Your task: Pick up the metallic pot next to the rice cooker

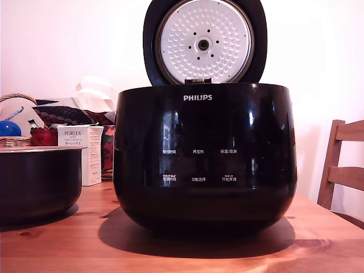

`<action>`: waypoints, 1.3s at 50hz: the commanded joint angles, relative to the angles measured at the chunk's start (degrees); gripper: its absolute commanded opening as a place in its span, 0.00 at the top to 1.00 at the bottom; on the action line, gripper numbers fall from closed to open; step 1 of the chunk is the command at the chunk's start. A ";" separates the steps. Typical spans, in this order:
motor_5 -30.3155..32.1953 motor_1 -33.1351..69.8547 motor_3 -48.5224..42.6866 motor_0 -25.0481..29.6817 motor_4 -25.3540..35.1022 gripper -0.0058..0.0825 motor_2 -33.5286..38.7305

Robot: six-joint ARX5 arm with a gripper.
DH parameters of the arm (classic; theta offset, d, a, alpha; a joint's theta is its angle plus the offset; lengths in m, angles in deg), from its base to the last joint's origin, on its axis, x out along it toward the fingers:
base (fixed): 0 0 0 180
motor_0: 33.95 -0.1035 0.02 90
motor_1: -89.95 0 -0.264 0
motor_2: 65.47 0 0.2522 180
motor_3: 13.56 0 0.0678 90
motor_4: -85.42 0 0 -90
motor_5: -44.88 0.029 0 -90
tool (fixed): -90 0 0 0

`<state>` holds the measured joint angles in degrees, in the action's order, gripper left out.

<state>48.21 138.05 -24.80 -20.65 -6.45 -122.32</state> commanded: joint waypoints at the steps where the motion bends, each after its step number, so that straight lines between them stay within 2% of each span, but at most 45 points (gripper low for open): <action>1: 0.09 -1.33 0.20 -0.96 0.37 0.96 1.38; 10: 0.17 -1.33 -0.42 -0.98 1.99 0.96 1.36; 20: 2.34 -1.33 -4.02 -0.98 7.21 0.96 0.37; 26: 11.15 -1.31 -11.54 -0.98 10.93 0.96 -2.69; 28: 11.87 -1.29 -15.26 -0.98 11.06 0.96 -4.11; 29: 15.17 -1.27 -17.05 -0.98 11.13 0.96 -4.87; 31: 15.17 -1.22 -20.72 -0.98 11.30 0.96 -6.47; 33: 20.41 -1.20 -24.35 -0.98 11.93 0.96 -8.04; 34: 20.41 -1.16 -25.83 -0.98 12.20 0.96 -8.87; 35: 23.63 -1.11 -27.76 -0.98 12.37 0.96 -9.66; 37: 25.03 -0.72 -31.47 -0.98 12.46 0.96 -11.32; 38: 28.06 -0.55 -33.22 -0.98 12.44 0.96 -12.11; 40: 29.24 -0.35 -37.22 -0.98 12.41 0.96 -13.73; 41: 32.50 -0.26 -39.32 -0.98 12.44 0.96 -14.45; 43: 33.81 0.33 -42.60 -0.98 12.44 0.96 -15.85; 44: 36.83 0.52 -44.17 -0.98 12.44 0.96 -16.44; 48: 40.94 1.66 -51.04 -0.96 12.41 0.96 -18.78; 50: 40.94 2.47 -54.34 -0.98 12.41 0.96 -19.74; 51: 43.56 2.86 -55.80 -0.98 12.41 0.96 -20.11; 55: 43.56 4.50 -61.86 -0.96 12.44 0.96 -21.20; 59: 45.94 6.25 -66.75 -0.92 12.37 0.91 -21.68; 65: 46.66 9.03 -70.38 -0.92 11.98 0.67 -21.68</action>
<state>94.44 146.33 -94.96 -21.35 5.83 -143.52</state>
